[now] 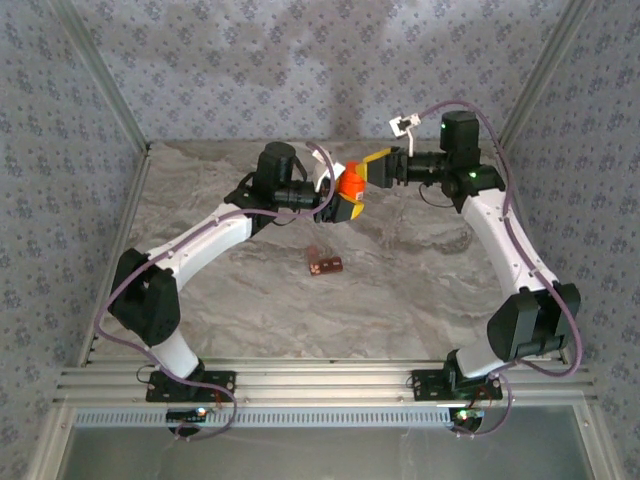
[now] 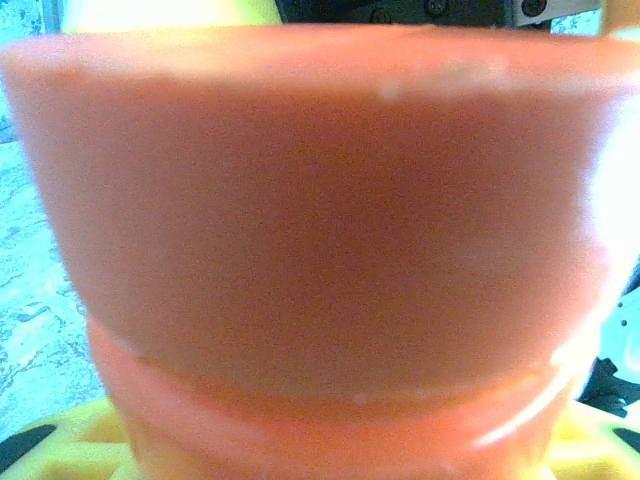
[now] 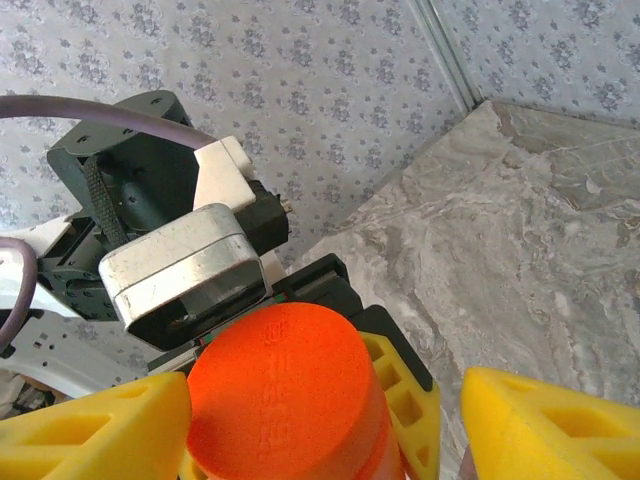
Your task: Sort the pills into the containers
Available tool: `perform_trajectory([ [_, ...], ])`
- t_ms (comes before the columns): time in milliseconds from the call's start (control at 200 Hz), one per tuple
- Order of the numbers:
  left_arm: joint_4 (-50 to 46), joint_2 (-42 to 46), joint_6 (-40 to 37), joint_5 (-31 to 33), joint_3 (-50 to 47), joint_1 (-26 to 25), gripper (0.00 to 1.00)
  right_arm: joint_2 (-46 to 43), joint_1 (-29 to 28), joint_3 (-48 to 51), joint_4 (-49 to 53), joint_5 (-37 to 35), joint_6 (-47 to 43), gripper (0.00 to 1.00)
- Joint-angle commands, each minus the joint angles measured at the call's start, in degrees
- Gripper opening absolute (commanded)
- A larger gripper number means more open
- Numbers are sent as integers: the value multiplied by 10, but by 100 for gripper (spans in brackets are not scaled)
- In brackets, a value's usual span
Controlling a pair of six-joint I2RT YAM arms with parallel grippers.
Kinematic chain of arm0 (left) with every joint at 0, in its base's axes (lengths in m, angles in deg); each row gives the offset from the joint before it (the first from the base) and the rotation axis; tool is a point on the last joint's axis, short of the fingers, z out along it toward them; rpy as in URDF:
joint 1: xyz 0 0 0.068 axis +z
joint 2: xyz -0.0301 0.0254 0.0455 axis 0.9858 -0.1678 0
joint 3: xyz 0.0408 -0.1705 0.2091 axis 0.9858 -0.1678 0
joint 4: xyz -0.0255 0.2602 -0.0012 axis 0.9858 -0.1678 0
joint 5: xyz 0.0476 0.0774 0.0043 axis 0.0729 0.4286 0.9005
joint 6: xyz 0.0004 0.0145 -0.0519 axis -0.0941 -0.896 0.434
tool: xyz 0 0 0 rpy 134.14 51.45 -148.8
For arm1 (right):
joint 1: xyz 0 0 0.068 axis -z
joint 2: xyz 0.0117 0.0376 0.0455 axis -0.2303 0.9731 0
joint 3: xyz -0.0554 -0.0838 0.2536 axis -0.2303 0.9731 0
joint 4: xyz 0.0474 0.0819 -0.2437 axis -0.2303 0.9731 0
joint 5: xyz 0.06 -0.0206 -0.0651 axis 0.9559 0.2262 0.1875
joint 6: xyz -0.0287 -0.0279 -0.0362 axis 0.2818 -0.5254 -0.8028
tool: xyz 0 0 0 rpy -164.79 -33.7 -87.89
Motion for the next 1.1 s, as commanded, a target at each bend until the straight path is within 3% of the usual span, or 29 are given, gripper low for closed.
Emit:
perform_trajectory([
  [0,2,1,-13,-26,27,0,0,8,-6,-24,12,18,-12,70],
  [445,-3,-1,-16,-25,32,1,0,18,-25,-24,33,16,-27,64],
  [590,-3,-2,-16,-24,33,1,0,11,-30,-14,38,12,-32,70],
  [760,-4,-1,-15,-23,34,0,0,5,-29,-10,37,7,-31,70],
  [924,-4,0,-15,-23,34,0,0,5,-29,-10,35,-2,-27,60],
  [1039,-4,0,-15,-23,34,-1,0,3,-28,-7,32,-10,-25,59],
  [1094,-4,0,-15,-21,34,0,0,1,-30,-5,30,-16,-24,53],
])
